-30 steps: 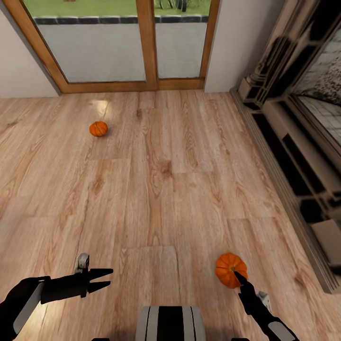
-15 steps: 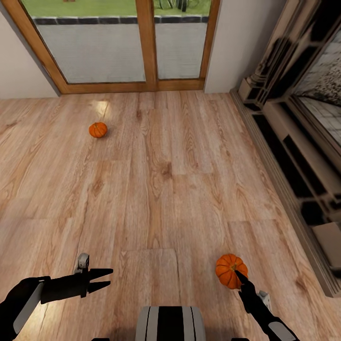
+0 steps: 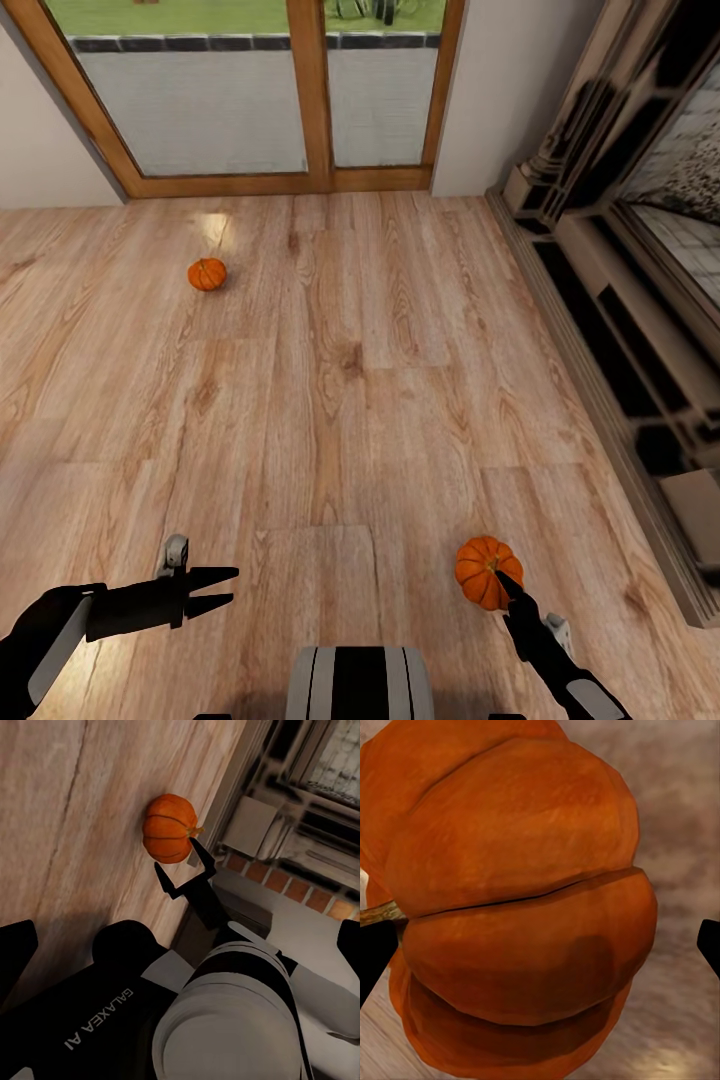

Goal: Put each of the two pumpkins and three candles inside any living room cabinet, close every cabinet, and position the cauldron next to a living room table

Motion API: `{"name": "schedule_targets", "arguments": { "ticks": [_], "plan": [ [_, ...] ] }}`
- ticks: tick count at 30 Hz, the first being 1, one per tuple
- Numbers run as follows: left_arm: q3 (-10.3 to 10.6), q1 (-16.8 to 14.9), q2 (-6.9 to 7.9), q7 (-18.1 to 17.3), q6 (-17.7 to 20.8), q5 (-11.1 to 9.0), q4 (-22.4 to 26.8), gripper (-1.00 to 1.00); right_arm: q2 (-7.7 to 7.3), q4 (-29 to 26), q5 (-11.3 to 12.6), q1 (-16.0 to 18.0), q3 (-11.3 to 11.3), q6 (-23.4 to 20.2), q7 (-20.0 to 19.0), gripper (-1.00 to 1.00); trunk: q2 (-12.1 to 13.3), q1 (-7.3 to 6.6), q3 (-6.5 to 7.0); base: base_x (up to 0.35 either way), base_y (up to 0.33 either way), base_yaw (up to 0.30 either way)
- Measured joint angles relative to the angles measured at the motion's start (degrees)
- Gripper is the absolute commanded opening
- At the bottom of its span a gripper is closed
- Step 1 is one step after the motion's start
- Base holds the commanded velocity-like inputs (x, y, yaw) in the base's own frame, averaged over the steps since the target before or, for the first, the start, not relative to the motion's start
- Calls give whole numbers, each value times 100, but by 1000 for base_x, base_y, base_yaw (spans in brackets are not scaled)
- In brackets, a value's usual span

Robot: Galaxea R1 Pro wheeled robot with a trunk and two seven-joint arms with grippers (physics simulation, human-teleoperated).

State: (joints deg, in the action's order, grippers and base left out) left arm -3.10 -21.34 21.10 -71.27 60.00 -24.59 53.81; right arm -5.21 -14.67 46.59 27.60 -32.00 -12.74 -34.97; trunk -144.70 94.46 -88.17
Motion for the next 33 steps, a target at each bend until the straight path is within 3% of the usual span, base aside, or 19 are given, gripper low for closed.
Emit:
{"name": "schedule_targets", "arguments": {
  "ticks": [11,12,23,33],
  "plan": [
    [0,0,0,0,0,-3,0,100,0,0,0,0,-1,6,1,100,0,0,0,0,0,0],
    [0,0,0,0,0,-4,0,100,0,0,2,0,-4,6,52,-100,1,-3,21,0,0,0],
    [-1,1,0,0,0,-3,1,100,0,-2,15,-1,-1,4,182,-100,4,-8,66,0,0,0],
    [2,-3,-1,-1,0,-3,-3,100,5,15,-68,1,54,26,250,-100,12,-22,199,0,0,0]
  ]
}}
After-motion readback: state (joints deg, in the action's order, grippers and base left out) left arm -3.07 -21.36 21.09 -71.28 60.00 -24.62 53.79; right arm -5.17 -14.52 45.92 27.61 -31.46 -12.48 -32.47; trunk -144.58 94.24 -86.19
